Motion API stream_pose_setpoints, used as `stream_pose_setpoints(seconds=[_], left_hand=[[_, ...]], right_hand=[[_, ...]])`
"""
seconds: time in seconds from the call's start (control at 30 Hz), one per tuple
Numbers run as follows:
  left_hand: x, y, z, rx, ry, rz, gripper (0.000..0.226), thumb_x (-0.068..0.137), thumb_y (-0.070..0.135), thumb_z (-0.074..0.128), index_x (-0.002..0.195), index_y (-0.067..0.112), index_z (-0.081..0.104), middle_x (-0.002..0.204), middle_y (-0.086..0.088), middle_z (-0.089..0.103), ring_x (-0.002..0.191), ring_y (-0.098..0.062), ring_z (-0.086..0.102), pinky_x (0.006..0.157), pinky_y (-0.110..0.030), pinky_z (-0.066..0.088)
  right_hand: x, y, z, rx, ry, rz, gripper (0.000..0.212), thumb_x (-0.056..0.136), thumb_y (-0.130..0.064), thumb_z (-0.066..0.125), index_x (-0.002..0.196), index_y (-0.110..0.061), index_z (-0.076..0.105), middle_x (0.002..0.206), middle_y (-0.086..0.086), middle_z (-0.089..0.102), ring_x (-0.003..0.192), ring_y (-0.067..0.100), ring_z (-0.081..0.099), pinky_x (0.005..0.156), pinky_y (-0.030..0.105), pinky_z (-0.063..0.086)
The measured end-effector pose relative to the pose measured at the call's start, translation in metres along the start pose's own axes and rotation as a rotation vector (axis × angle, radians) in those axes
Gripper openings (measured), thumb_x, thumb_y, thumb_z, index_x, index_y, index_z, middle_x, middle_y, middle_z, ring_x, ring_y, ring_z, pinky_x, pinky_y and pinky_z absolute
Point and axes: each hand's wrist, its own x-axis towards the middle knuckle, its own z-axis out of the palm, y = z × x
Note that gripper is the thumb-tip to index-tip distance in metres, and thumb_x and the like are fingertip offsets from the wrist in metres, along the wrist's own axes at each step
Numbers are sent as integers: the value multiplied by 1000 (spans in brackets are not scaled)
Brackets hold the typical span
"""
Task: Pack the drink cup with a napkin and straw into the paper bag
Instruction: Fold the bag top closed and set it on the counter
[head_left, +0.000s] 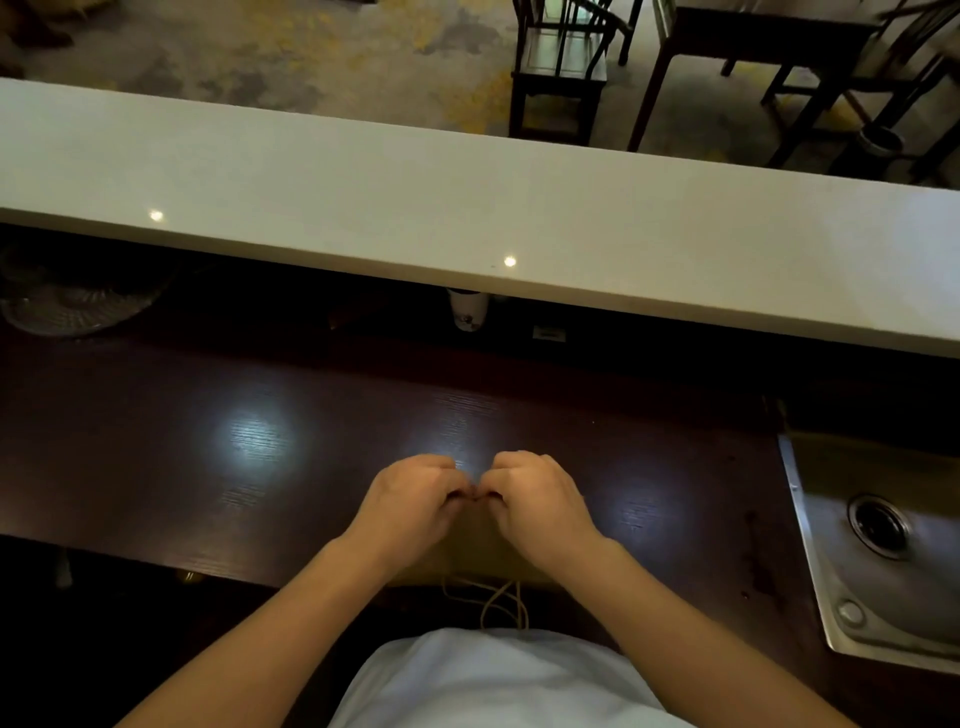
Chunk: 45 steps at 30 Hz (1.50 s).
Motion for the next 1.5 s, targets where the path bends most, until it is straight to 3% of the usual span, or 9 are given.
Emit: stream_pose_setpoints(seconds=[0.33,0.5,0.7,0.8,0.97,1.07,1.17,1.4,1.5], left_hand=[[-16,-16,-14,-44,82,44,13,73,19,87,83,23,81,74,10,73,68,-10,59,61,-20,44],[-22,-44,-18,-26,49,-37,17,71,11,88,85,19,82,74,5,74,70,-15,61,65,-27,52],[-31,-74,-17,-152,210,-175,21,68,3,89,83,17,81,71,17,66,68,-2,61,66,-9,44],[-27,-78,-5,-380,256,-312,31,73,5,85,82,34,75,77,17,70,80,-1,66,72,-12,50],[-36,-82,24,-706,111,-431,51,69,8,89,94,49,73,101,11,76,96,-16,71,85,-37,58],[-38,-81,36,-788,108,-455,55,69,7,89,97,51,75,109,9,76,103,-16,70,85,-30,57],[-34,-82,33,-805,132,-407,43,75,6,84,89,47,79,102,17,78,96,-4,72,78,-11,53],[-28,-82,32,-839,236,-429,48,77,-1,81,74,48,80,80,16,78,73,1,71,66,-7,51],[-31,-82,38,-901,232,-431,42,78,0,80,81,42,81,87,14,80,80,1,73,69,-10,54]], right_hand=[[-21,29,-19,75,70,70,6,83,-21,71,85,-24,75,84,-7,66,86,17,57,68,36,51],[-24,48,-7,97,98,126,7,81,-25,73,87,-22,75,83,-8,63,85,17,56,69,36,51],[-24,71,-5,320,231,230,9,74,-12,82,79,-16,76,75,-10,62,70,3,58,65,14,43],[-23,72,0,515,276,321,20,72,-8,83,79,-26,74,81,-9,67,77,4,62,67,6,41],[-32,68,16,831,126,470,43,66,-3,86,93,-33,72,116,2,58,99,10,58,94,30,49],[-34,70,24,885,66,503,43,68,-6,86,93,-38,72,132,-2,51,118,11,49,99,27,44],[-31,72,24,1018,86,494,26,75,-9,81,85,-32,77,133,-6,59,116,8,56,82,13,50],[-25,73,29,999,153,394,39,81,-7,76,95,-43,74,112,-23,66,124,4,50,107,26,37],[-24,73,32,1062,147,389,32,78,-4,78,86,-34,78,128,-10,63,118,5,57,96,27,50]])
